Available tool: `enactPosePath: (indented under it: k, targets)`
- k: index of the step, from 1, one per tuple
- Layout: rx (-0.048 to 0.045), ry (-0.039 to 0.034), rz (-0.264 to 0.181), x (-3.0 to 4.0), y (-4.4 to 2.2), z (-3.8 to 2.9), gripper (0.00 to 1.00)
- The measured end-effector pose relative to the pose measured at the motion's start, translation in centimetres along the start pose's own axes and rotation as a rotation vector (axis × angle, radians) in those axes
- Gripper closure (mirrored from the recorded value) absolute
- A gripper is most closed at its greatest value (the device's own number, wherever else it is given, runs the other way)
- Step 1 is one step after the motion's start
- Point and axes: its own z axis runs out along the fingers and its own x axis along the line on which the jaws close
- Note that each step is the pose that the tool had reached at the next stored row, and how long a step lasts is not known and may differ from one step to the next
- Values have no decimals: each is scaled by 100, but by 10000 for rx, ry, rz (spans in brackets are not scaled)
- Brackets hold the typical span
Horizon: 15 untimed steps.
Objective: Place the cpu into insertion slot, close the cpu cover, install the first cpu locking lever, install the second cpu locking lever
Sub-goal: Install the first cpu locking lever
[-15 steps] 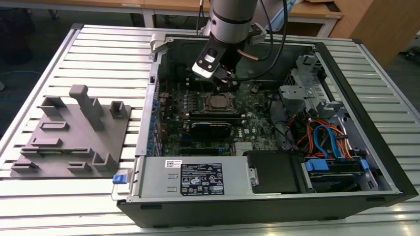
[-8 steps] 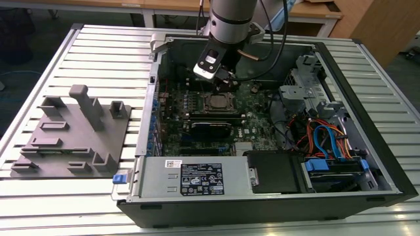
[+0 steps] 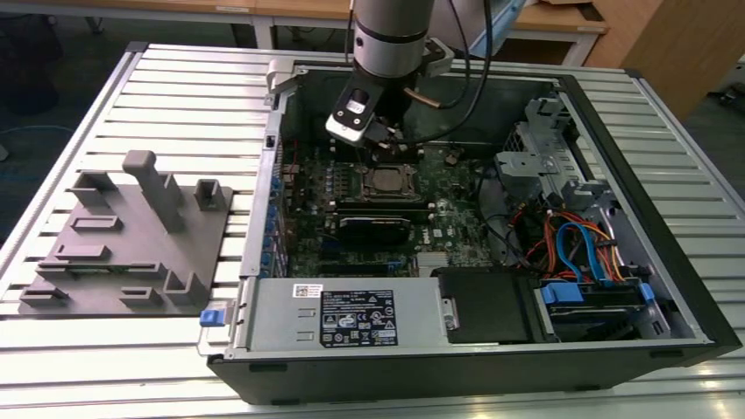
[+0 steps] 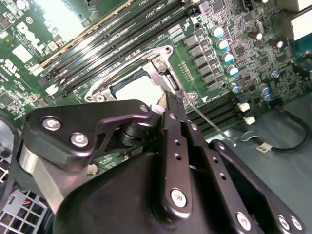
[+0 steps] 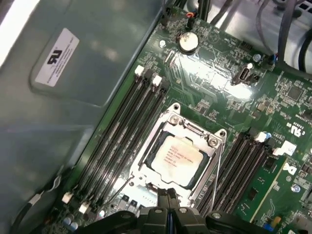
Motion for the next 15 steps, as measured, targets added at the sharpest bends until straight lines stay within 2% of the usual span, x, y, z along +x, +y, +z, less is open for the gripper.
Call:
enactPosePath:
  k: [10, 15]
  targets:
    - [15, 7, -372, 8, 2, -91, 90]
    - [39, 40, -966, 8, 2, -91, 90]
